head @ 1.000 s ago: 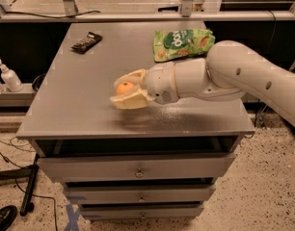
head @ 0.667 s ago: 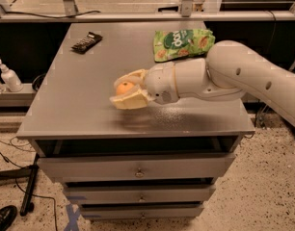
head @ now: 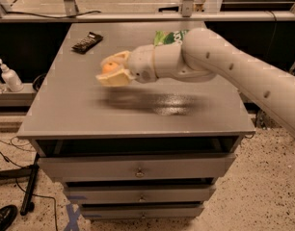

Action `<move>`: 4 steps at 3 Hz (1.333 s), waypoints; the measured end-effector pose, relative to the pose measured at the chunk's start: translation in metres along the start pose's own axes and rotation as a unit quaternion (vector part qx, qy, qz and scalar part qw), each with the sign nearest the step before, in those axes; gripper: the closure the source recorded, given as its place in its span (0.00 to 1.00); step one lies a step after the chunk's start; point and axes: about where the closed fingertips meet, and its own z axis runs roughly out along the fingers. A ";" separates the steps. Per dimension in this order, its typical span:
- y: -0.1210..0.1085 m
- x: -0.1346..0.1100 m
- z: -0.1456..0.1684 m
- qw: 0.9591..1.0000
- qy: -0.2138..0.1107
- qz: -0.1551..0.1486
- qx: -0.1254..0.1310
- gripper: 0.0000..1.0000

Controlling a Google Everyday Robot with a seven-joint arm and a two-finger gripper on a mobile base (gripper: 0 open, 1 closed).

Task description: Move orange near rxbar chocolate

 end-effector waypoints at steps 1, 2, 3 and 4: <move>-0.053 -0.024 0.043 1.000 0.000 -0.028 0.012 1.00; -0.097 -0.041 0.075 0.998 0.012 -0.054 0.034 1.00; -0.136 -0.037 0.104 0.997 0.023 -0.058 0.048 1.00; -0.167 -0.016 0.123 0.998 0.020 -0.038 0.056 1.00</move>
Offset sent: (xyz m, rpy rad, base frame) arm 0.1700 0.0993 0.0556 -0.0793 -0.2010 -0.0981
